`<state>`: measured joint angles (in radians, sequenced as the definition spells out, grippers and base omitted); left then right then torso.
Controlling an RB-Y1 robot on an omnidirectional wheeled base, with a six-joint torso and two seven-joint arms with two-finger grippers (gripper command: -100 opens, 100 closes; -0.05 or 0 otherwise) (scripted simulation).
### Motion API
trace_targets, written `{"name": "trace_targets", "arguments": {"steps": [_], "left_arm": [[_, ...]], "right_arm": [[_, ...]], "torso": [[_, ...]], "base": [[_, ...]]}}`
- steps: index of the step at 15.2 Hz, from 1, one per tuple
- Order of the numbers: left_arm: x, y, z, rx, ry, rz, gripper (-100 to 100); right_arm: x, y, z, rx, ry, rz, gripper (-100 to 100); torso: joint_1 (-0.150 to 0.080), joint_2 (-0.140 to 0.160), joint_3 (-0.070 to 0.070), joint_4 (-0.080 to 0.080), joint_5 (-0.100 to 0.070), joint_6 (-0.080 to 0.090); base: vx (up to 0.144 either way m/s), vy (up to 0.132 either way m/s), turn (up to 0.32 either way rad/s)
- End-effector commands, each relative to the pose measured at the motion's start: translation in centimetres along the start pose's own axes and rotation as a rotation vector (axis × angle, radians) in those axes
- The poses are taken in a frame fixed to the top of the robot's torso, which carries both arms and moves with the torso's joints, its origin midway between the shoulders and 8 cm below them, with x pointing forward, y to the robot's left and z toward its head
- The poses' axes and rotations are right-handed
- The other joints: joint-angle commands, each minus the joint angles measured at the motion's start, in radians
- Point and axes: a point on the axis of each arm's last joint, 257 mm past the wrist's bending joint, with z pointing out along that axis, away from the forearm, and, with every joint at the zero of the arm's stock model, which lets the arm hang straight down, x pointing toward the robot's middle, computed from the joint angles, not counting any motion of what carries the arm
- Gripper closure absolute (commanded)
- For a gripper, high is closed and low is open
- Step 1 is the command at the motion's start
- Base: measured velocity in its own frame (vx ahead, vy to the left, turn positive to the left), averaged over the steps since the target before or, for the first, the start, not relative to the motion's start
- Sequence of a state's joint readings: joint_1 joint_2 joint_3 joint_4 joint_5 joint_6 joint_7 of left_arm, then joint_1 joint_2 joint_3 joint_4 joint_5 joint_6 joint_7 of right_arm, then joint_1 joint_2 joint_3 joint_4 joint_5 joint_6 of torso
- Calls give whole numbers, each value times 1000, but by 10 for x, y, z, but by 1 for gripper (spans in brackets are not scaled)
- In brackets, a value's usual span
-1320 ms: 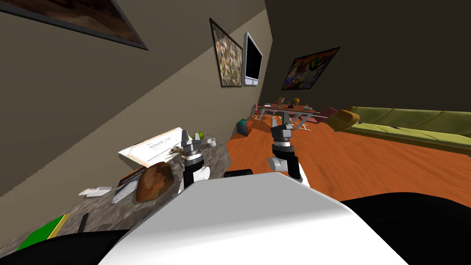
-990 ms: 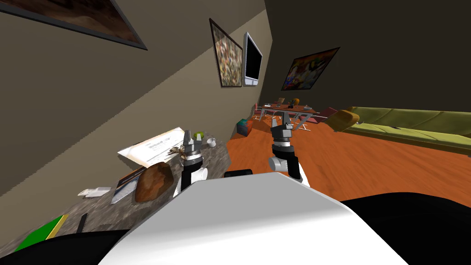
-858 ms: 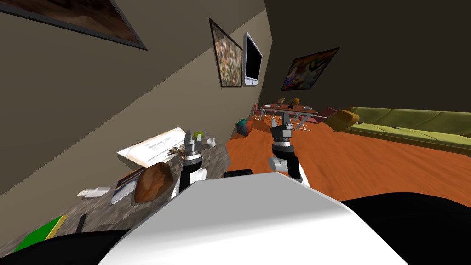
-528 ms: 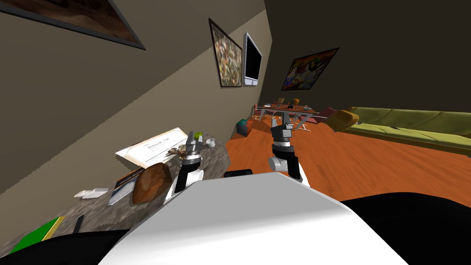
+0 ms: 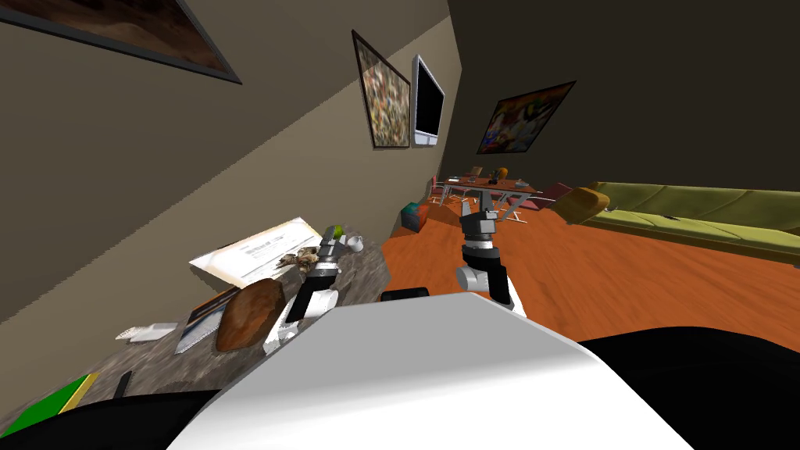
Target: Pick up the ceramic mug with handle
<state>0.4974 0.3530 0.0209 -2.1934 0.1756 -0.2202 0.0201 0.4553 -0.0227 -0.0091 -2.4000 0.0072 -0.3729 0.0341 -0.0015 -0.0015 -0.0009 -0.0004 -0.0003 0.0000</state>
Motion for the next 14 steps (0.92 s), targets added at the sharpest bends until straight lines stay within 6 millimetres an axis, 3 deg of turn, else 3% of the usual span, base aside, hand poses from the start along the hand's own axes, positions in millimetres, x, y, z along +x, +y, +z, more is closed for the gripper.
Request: {"name": "trace_targets", "arguments": {"steps": [1,2,8,14], "left_arm": [[-3,13,0,-53,12,1,-100],[-3,13,0,-53,12,1,-100],[-21,55,-4,-220,48,-1,-100],[-28,79,-9,-320,55,-2,-100]], "right_arm": [[0,0,0,0,0,0,0],[0,0,0,0,0,0,0],[0,0,0,0,0,0,0],[0,0,0,0,0,0,0]], "torso": [[0,0,0,0,0,0],[0,0,0,0,0,0],[-1,0,0,0,0,0],[0,0,0,0,0,0]], "base": [[19,-26,-1],[13,-18,1],[22,-32,-2],[19,-22,-3]]}}
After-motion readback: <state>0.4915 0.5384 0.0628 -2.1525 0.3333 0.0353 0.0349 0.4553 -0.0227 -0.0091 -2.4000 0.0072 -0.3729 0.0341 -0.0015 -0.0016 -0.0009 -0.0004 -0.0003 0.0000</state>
